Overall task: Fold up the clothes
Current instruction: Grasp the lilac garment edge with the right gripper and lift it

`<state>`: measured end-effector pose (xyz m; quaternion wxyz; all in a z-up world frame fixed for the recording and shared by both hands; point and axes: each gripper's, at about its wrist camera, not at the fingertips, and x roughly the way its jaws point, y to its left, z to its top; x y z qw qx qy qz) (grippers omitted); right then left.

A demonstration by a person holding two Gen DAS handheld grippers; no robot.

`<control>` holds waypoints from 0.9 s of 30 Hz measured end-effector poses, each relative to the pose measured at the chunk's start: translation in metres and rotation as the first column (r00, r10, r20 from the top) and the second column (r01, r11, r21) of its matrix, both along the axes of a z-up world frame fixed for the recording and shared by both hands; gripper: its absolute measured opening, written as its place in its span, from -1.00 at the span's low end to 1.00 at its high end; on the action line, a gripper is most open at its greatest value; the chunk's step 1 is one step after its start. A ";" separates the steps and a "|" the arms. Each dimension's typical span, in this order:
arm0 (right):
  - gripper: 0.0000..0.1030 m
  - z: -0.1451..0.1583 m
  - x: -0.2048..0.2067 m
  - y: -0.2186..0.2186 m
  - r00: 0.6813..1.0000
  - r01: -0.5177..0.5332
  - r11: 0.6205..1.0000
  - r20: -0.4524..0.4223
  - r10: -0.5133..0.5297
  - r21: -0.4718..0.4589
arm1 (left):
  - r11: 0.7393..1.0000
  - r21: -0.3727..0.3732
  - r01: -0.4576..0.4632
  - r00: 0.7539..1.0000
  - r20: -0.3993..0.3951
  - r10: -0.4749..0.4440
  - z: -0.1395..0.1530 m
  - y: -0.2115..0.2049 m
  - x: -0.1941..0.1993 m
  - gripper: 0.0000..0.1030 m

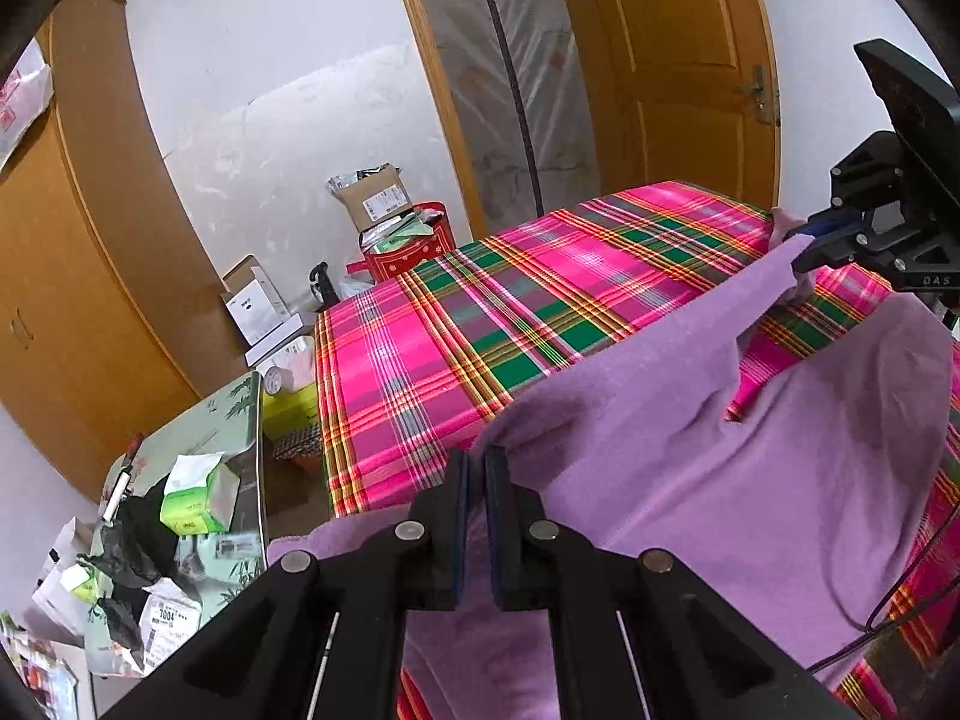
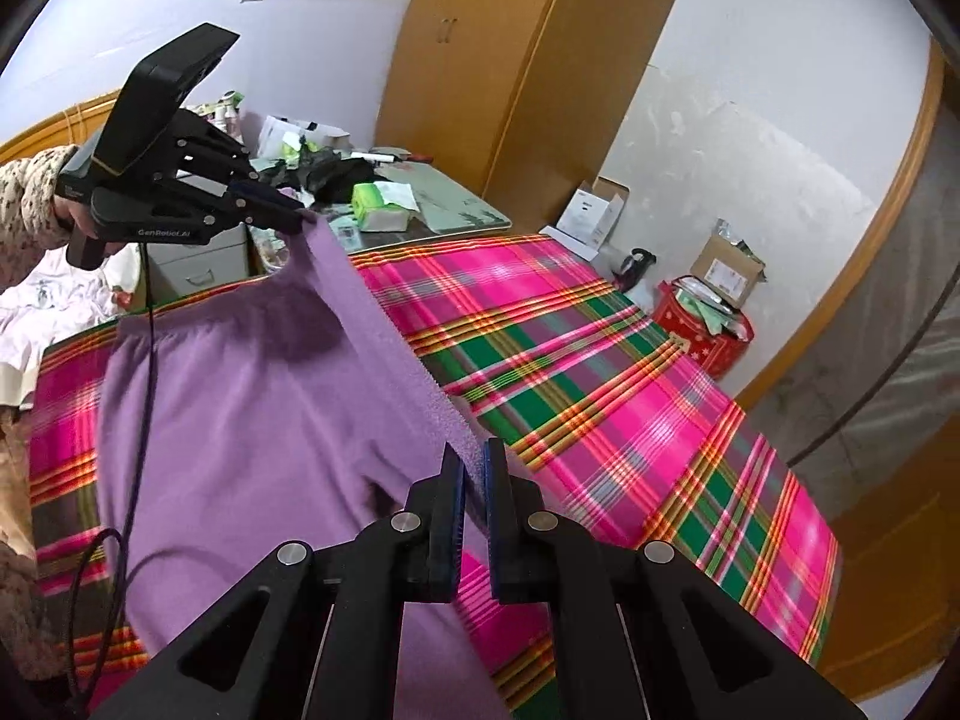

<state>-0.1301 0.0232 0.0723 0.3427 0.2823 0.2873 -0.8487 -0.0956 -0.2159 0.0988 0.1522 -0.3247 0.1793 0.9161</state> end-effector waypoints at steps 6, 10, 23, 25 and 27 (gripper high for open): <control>-0.87 0.001 0.033 -0.002 1.000 -0.031 1.000 0.004 0.031 0.003 | 1.000 0.000 -0.009 1.000 0.007 0.009 0.001 -0.001 0.023 -0.89; -0.87 -0.003 0.049 -0.003 0.999 -0.042 0.999 0.015 0.042 0.003 | 1.000 0.000 -0.017 1.000 0.018 0.017 -0.002 -0.001 0.037 -0.89; -0.90 -0.016 0.099 0.009 0.998 -0.047 0.997 0.036 0.049 -0.055 | 0.993 0.057 -0.103 0.994 -0.023 0.105 -0.008 -0.013 0.086 -0.97; -0.91 -0.021 0.104 0.011 0.998 -0.049 0.998 0.042 0.051 -0.050 | 0.989 0.087 -0.120 0.992 -0.017 0.122 -0.011 -0.018 0.091 -0.97; -0.91 -0.027 0.105 0.012 0.997 -0.047 0.998 0.058 0.050 -0.050 | 0.985 0.103 -0.136 0.991 0.002 0.137 -0.019 -0.021 0.096 -0.97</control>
